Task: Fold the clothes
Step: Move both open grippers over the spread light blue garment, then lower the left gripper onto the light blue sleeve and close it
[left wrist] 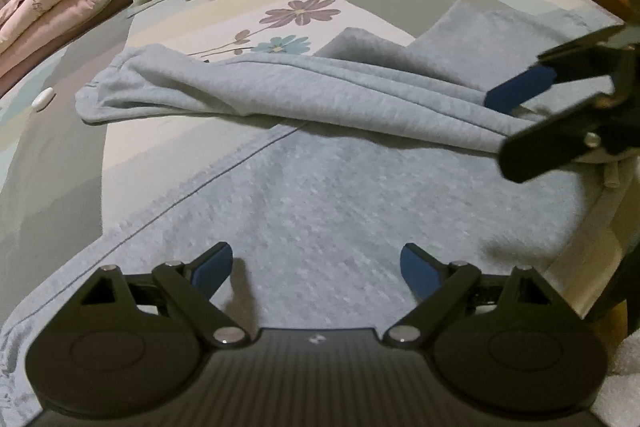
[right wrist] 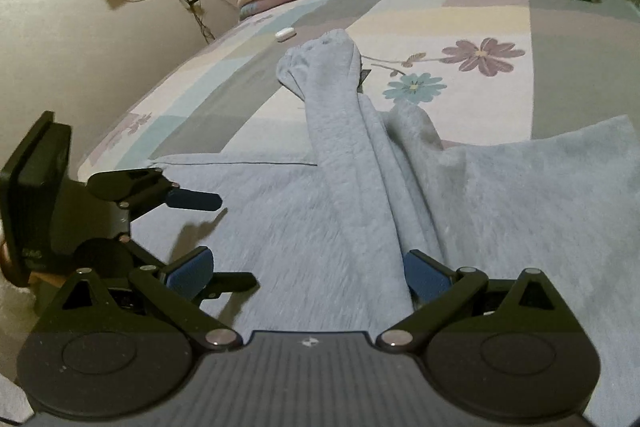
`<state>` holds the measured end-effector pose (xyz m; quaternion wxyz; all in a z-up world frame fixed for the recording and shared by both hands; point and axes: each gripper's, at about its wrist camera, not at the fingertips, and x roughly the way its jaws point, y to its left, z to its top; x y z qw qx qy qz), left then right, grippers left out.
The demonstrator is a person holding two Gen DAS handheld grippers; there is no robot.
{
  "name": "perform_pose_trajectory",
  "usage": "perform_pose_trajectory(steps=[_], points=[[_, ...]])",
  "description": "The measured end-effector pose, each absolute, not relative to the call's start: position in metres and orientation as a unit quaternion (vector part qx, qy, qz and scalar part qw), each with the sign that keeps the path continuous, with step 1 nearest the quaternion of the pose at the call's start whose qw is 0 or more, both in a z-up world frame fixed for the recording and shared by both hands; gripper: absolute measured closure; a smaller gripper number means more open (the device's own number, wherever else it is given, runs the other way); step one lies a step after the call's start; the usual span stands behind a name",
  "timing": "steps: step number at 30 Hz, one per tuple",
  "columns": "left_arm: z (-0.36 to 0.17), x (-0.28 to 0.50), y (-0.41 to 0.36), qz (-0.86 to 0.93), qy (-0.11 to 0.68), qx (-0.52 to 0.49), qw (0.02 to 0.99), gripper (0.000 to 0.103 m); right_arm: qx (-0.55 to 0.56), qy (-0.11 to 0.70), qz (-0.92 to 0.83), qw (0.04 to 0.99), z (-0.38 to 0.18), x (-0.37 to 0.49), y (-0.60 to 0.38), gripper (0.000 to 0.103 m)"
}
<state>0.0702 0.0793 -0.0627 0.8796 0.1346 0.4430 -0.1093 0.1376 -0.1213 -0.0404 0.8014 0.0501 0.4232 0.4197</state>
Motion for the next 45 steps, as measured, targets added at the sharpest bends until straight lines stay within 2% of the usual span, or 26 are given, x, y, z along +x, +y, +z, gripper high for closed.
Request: perform_pose_trajectory(steps=[6,13,22,28,33,37,45], points=[[-0.057,0.073,0.087,-0.102,0.436,0.136,0.884,0.012,0.05,0.438,0.442,0.781,-0.049,0.155,-0.104,0.0],[-0.047,0.077,0.112,-0.085,0.44,0.087,0.89,0.012,0.031,0.44,0.461,0.77,-0.049,0.174,-0.077,0.0],[-0.027,0.065,0.133,-0.06,0.428,0.068,0.899,0.012,-0.007,0.406,0.491,0.77,-0.028,0.128,-0.062,0.0],[-0.014,0.05,0.139,-0.054,0.421,0.052,0.904,0.012,0.026,0.434,0.508,0.744,-0.037,0.115,-0.066,0.0],[-0.007,0.047,0.138,-0.067,0.418,0.034,0.905,0.012,-0.004,0.442,0.51,0.738,-0.041,0.094,-0.064,0.0],[-0.014,0.058,0.13,-0.096,0.43,-0.018,0.898,0.012,-0.008,0.446,0.496,0.745,-0.039,0.082,-0.08,0.0],[-0.042,0.086,0.119,-0.145,0.459,-0.159,0.862,0.012,0.066,0.407,0.446,0.795,-0.018,0.064,-0.152,0.0]])
